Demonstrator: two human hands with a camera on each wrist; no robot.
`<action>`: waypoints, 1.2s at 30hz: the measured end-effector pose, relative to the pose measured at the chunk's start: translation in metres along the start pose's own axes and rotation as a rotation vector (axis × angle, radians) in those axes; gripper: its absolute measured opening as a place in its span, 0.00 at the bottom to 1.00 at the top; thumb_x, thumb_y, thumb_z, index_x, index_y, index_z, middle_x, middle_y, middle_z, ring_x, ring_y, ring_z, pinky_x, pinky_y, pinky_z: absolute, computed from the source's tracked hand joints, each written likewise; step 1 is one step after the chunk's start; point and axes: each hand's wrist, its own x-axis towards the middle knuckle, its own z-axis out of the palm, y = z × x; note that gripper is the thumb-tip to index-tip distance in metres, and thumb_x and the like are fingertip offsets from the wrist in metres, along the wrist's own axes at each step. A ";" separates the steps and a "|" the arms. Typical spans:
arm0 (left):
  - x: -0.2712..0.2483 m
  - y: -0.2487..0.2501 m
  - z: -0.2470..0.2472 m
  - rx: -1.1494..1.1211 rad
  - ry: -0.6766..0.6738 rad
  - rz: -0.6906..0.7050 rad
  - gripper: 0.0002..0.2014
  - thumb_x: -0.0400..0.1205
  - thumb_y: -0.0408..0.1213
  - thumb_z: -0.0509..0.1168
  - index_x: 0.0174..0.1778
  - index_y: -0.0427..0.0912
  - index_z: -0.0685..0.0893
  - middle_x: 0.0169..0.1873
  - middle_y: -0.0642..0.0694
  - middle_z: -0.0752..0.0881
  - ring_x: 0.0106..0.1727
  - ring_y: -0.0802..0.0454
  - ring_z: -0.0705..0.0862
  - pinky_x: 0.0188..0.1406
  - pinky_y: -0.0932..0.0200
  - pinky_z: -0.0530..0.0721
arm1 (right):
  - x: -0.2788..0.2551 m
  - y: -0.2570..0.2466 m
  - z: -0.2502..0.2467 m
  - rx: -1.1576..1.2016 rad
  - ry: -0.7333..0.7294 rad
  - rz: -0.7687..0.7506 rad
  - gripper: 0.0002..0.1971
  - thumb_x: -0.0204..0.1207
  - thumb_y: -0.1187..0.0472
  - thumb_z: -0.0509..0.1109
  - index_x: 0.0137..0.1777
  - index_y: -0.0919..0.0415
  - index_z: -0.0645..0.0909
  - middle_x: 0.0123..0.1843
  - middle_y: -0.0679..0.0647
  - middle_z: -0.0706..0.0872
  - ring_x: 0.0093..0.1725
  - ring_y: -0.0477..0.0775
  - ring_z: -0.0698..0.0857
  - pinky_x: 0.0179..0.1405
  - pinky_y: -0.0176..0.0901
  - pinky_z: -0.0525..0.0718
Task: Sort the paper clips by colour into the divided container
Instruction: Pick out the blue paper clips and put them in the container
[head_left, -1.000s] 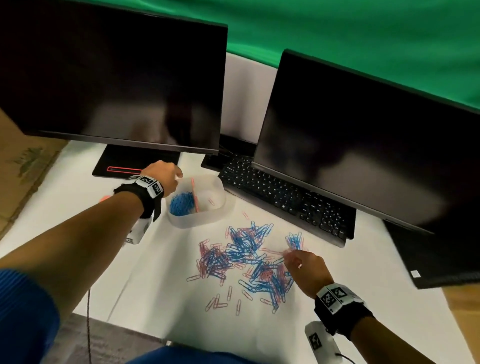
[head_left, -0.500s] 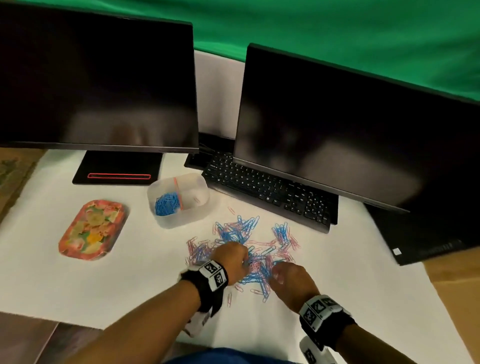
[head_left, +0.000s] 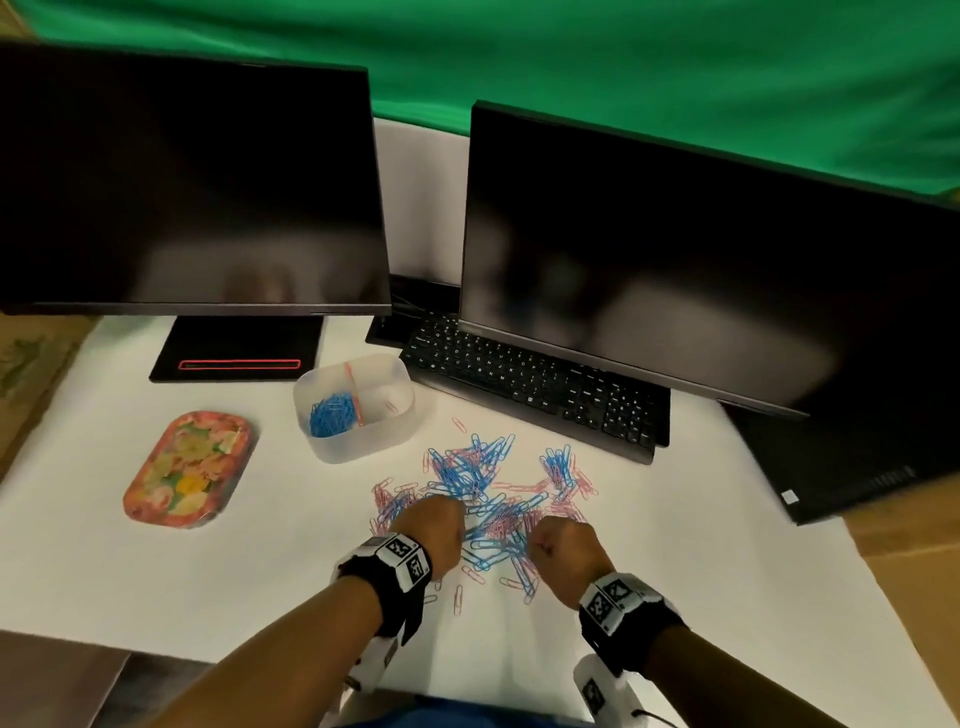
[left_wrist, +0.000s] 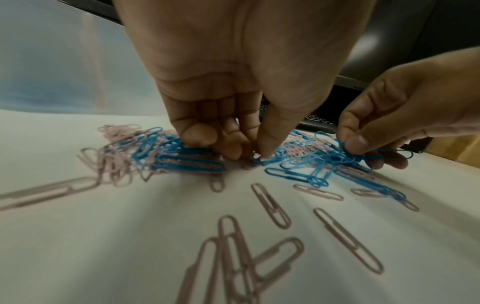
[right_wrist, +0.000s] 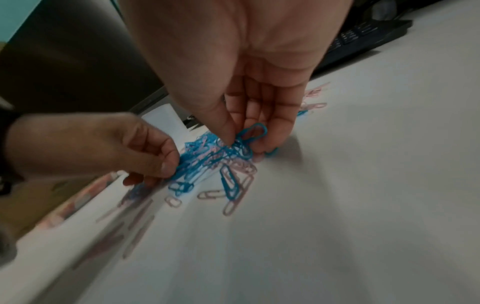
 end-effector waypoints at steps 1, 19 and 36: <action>-0.001 -0.001 -0.001 -0.014 0.010 0.010 0.06 0.76 0.33 0.59 0.42 0.43 0.81 0.48 0.43 0.85 0.50 0.43 0.85 0.47 0.54 0.84 | -0.001 0.004 -0.002 0.054 0.013 0.010 0.09 0.74 0.63 0.67 0.35 0.51 0.82 0.35 0.46 0.84 0.34 0.43 0.80 0.34 0.29 0.77; -0.001 0.009 0.000 0.034 0.067 -0.008 0.10 0.81 0.37 0.62 0.55 0.40 0.82 0.55 0.43 0.83 0.56 0.43 0.83 0.55 0.50 0.83 | -0.004 -0.013 -0.034 1.138 -0.068 0.341 0.13 0.71 0.82 0.55 0.48 0.73 0.79 0.33 0.64 0.79 0.28 0.60 0.80 0.27 0.45 0.80; -0.018 -0.010 -0.043 -1.267 0.036 -0.290 0.12 0.81 0.22 0.60 0.55 0.35 0.84 0.37 0.38 0.87 0.34 0.49 0.88 0.37 0.56 0.88 | 0.008 -0.064 -0.038 1.188 -0.203 0.460 0.11 0.79 0.70 0.60 0.58 0.71 0.78 0.42 0.66 0.82 0.35 0.61 0.83 0.34 0.49 0.84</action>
